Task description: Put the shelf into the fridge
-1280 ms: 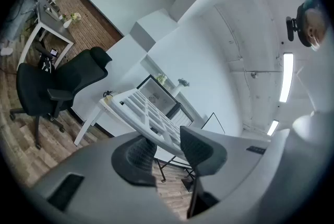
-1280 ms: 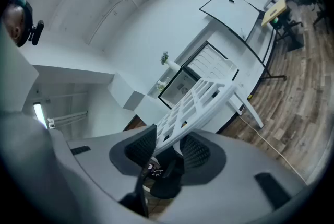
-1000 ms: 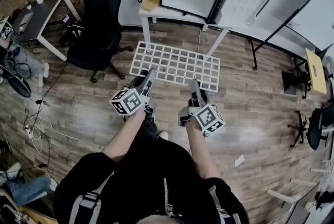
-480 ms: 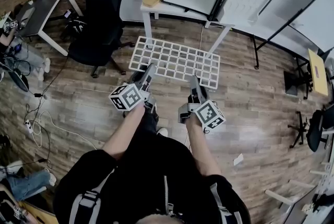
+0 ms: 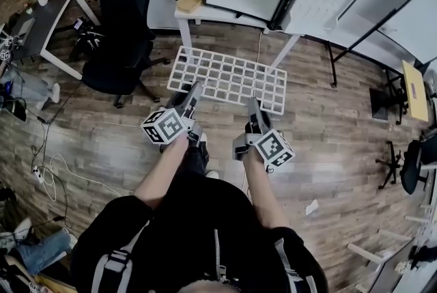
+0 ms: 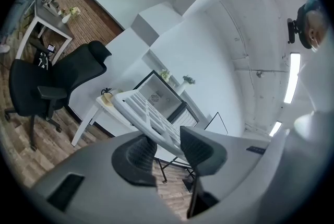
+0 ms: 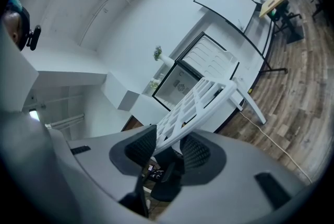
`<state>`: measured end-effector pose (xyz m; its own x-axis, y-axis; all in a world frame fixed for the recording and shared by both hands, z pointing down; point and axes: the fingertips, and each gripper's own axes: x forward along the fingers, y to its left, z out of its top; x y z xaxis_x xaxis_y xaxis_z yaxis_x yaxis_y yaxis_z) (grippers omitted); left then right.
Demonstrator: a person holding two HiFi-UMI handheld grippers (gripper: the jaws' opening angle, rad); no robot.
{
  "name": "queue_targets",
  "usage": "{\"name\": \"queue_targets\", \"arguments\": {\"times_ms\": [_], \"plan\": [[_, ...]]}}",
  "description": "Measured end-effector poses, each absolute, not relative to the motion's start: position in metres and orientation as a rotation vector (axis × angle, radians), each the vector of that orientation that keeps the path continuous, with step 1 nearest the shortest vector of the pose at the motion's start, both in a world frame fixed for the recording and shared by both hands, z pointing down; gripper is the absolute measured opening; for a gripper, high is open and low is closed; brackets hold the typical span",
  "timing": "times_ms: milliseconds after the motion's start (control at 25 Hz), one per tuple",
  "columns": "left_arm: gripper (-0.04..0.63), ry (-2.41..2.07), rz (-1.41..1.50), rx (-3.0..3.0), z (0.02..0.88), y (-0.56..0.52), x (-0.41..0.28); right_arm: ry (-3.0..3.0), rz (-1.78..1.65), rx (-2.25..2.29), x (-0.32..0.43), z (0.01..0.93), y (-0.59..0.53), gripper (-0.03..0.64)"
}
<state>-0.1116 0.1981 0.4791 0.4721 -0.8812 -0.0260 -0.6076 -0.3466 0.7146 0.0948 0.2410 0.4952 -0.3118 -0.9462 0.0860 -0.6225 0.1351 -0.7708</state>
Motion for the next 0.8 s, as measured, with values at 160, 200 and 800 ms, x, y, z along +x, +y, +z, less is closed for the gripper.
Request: {"name": "queue_targets", "arguments": {"times_ms": [160, 200, 800], "plan": [[0.152, -1.209, -0.543, 2.076, 0.48, 0.161, -0.113, 1.981, -1.02, -1.526, 0.092, 0.495, 0.207, 0.15], [0.15, -1.203, -0.543, 2.076, 0.479, 0.152, -0.115, 1.977, -1.019, -1.53, 0.09, 0.494, 0.198, 0.15], [0.15, -1.116, -0.518, 2.112, 0.475, 0.015, -0.14, 1.912, -0.987, -1.594, 0.062, 0.49, 0.076, 0.15]]}}
